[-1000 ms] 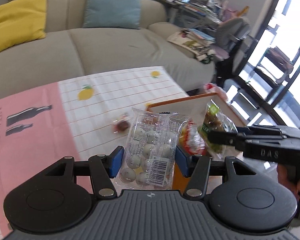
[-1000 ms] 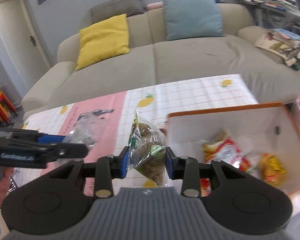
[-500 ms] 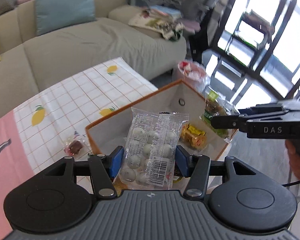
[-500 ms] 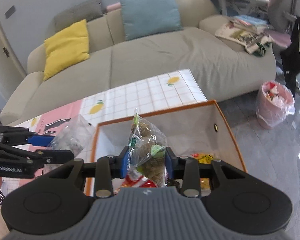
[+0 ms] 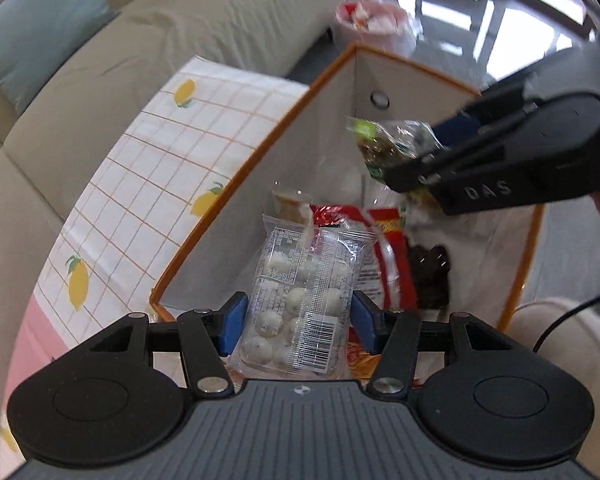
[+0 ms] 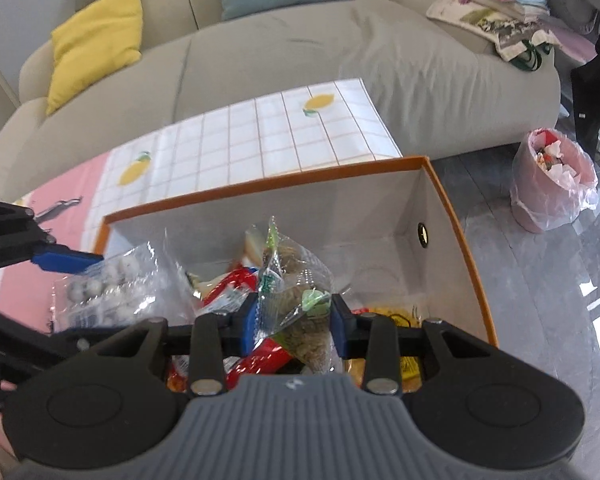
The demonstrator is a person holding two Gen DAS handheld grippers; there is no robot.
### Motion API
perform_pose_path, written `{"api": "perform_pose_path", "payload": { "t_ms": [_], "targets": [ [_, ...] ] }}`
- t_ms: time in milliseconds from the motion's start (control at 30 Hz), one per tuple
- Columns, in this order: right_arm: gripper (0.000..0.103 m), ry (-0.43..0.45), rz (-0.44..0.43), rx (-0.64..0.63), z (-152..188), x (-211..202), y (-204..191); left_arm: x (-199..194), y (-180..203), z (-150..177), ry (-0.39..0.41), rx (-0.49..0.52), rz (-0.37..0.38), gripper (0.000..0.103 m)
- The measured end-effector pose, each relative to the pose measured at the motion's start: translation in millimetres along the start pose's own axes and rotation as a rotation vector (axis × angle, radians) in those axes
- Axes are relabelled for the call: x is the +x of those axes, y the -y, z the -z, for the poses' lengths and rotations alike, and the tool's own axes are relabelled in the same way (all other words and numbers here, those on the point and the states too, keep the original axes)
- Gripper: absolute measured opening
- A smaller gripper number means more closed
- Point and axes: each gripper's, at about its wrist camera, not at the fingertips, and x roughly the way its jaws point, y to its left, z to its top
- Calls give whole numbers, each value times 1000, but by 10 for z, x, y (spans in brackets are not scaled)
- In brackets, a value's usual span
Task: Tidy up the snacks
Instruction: 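Carry the candy packet with left tool while right carries nut bag over box, then release the candy packet from left tool while right releases nut bag into box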
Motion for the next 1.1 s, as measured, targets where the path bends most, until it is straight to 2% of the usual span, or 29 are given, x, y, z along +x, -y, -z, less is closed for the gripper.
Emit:
{"api": "perform_pose_path", "payload": {
  "t_ms": [167,533,633,733,833,1000,1067,1100],
  "targets": [
    [35,-41,41,-36,-60,266,-23,257,49,-22,-103,85,-45,64],
    [36,-95,66,-70,-84,540,-114,336,61,-112,-151,107,-63,68],
    [37,-93,73,-81,-90,549,-133,324,91,-109,-172,127,-100,74],
    [37,-92,73,-69,-83,542,-120,338,121,-128,-181,149,-125,74],
    [37,-88,68,-55,-78,521,-97,322,199,-104,-180,218,-197,76],
    [37,-88,60,-45,-57,511,-69,290,348,-65,-185,390,-380,76],
    [37,-86,60,-38,-50,509,-71,284,361,-59,-186,415,-397,76],
    [37,-85,61,-36,-48,507,-76,292,363,-61,-188,406,-378,76]
  ]
}}
